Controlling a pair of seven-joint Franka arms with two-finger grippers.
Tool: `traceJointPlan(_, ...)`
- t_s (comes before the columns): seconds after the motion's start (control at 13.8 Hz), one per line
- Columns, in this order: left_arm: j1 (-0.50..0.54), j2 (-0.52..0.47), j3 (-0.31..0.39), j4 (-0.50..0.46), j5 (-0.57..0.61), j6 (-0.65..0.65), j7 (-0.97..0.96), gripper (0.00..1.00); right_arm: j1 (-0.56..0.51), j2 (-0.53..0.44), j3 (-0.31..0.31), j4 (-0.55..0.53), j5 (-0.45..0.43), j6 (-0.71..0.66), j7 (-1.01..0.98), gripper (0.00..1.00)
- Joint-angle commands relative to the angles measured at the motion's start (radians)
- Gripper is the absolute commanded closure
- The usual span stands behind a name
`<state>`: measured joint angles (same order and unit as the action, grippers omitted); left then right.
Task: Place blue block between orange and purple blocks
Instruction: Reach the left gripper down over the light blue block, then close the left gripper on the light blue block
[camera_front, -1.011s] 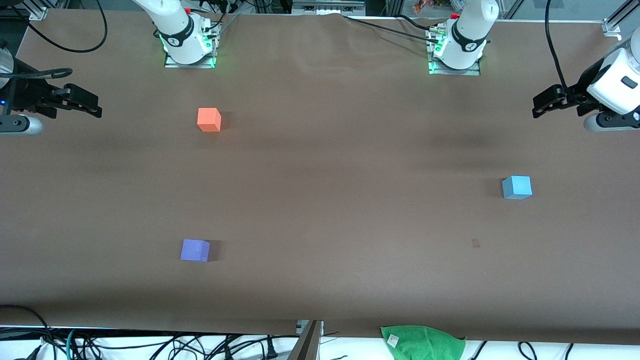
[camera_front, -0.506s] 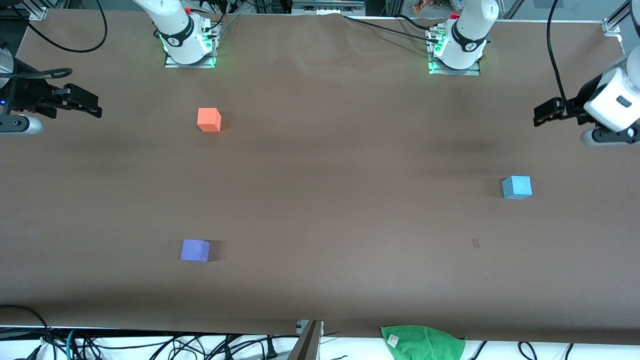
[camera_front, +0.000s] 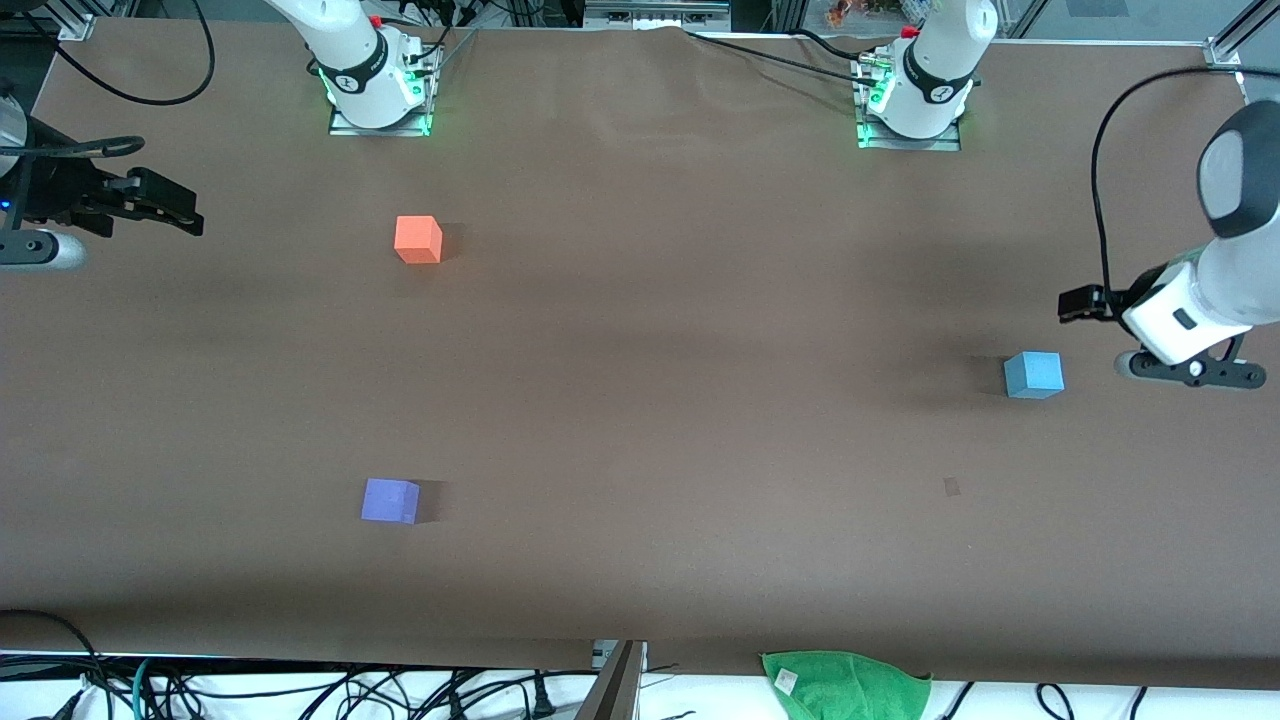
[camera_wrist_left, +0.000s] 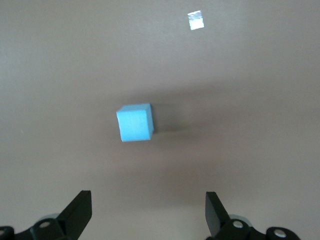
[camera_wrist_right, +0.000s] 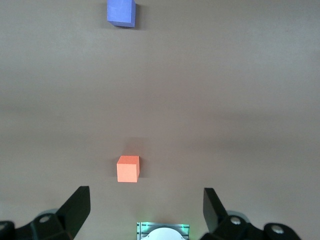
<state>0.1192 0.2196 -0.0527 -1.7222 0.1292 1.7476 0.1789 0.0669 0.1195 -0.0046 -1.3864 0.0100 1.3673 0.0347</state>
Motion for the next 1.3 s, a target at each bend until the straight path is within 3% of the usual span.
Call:
traceJointPlan(0.0, 0.06, -0.022, -0.006, -0.161, 0.027, 0.183, 0.088, 0.0, 0.001, 0.005, 0.0, 0.013, -0.01, 0.001, 0.001, 0.0)
traceJointPlan(0.22, 0.095, 0.016, -0.006, -0.29, 0.029, 0.39, 0.105, 0.0, 0.002, 0.009, 0.0, 0.018, -0.01, 0.001, -0.001, 0.0)
traceJointPlan(0.51, 0.122, 0.141, -0.006, -0.289, 0.029, 0.558, 0.123, 0.0, 0.001, 0.011, 0.0, 0.02, -0.01, 0.001, -0.004, 0.0)
traceJointPlan(1.23, 0.137, 0.227, -0.006, -0.284, 0.026, 0.604, 0.079, 0.0, 0.002, 0.011, 0.0, 0.02, -0.008, 0.001, -0.004, 0.0)
